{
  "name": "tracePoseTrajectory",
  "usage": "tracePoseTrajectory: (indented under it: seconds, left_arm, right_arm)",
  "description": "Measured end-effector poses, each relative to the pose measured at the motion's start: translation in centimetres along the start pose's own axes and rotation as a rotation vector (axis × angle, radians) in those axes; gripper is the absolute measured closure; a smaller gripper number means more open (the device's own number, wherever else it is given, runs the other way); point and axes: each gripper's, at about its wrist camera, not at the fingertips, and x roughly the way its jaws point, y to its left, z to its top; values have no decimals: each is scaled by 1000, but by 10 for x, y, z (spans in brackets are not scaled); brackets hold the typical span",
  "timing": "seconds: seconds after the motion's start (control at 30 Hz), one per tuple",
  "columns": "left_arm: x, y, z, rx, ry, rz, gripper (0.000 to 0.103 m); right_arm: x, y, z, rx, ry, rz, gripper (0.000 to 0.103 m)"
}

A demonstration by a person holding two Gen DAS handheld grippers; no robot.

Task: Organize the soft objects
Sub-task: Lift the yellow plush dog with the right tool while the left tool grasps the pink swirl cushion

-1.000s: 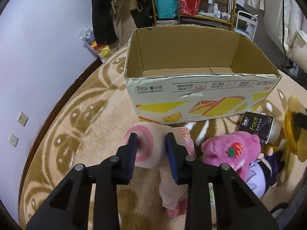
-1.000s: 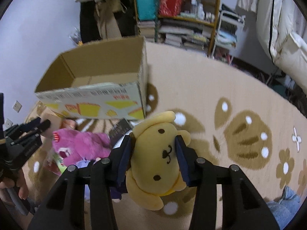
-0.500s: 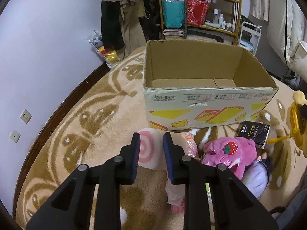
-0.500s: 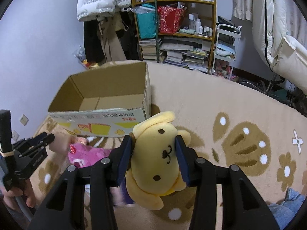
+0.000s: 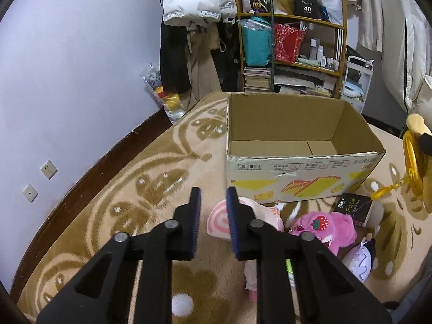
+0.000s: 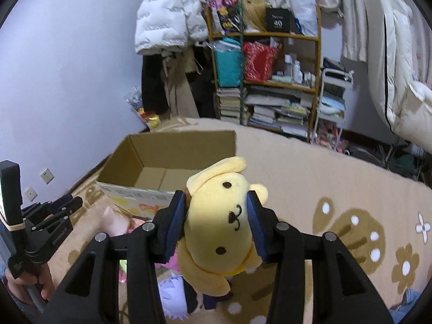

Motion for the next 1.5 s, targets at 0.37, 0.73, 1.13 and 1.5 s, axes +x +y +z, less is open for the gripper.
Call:
tracePoseTrajectory:
  seconds: [0.37, 0.73, 1.13, 1.5]
  left_arm:
    - [18, 2, 2, -47, 73, -53, 81]
    - [44, -3, 0, -64, 156, -103, 59]
    - [66, -19, -10, -51, 245, -156, 52]
    - [59, -17, -14, -44, 203, -143, 89]
  right_arm:
    - [-1, 4, 4, 19, -9, 37, 55]
    - [14, 3, 1, 17, 23, 36, 55]
    - [20, 4, 0, 12, 34, 38, 55]
    - [17, 9, 3, -8, -16, 53, 55]
